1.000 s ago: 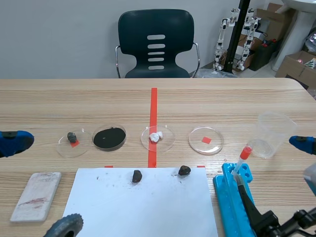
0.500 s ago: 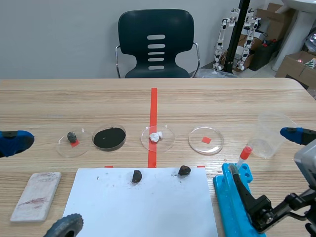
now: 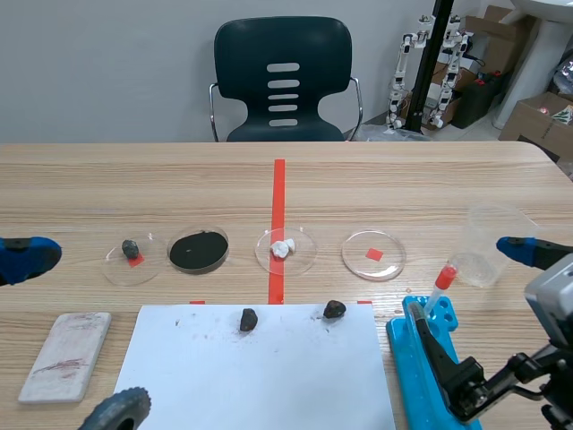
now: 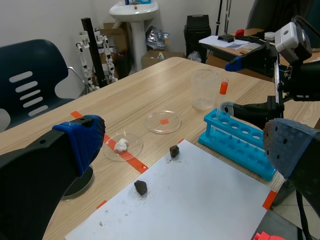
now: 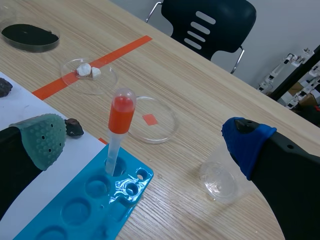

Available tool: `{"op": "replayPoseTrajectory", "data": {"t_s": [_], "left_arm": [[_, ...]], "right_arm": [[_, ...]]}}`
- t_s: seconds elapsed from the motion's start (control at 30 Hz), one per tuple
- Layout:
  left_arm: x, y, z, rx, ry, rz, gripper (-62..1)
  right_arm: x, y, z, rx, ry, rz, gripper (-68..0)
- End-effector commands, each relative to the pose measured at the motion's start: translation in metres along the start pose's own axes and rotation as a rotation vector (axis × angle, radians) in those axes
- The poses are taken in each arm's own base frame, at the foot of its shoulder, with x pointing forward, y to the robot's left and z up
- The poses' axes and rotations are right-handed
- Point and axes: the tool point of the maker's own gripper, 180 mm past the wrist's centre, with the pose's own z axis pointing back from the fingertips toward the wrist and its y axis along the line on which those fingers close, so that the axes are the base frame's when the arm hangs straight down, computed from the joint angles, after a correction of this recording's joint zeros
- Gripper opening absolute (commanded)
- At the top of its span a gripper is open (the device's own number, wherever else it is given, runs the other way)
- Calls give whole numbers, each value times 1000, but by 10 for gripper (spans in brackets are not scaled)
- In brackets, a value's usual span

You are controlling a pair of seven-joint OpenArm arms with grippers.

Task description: Pick up the dropper by the top with the right hand

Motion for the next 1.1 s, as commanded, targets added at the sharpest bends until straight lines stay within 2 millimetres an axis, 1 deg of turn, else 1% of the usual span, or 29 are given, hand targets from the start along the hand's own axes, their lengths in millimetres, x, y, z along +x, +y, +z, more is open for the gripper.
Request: {"op": "replayPoseTrajectory", "data": {"t_s": [0.0,0.17,0.6,0.73,0.8,0.93,1.07], "left_arm": [[4,1,0,14,-20,8,14],[4,1,0,14,-20,8,14],[4,1,0,14,-20,8,14],[4,1,0,14,-20,8,14],[4,1,0,14,-20,8,14],[4,1,0,14,-20,8,14],[4,1,0,14,-20,8,14]], "right_arm": [[10,-5,-5,-14,-40,2,4],[12,-8,-10,-18,-49,8,4],[11,-7,-10,-17,-42,7,4],[9,-7,-10,-17,-33,7,-169],[9,-7,-10,-17,-30,7,-217],[9,-7,-10,-17,-30,7,-237],[9,-7,-10,-17,-31,7,-237]]}}
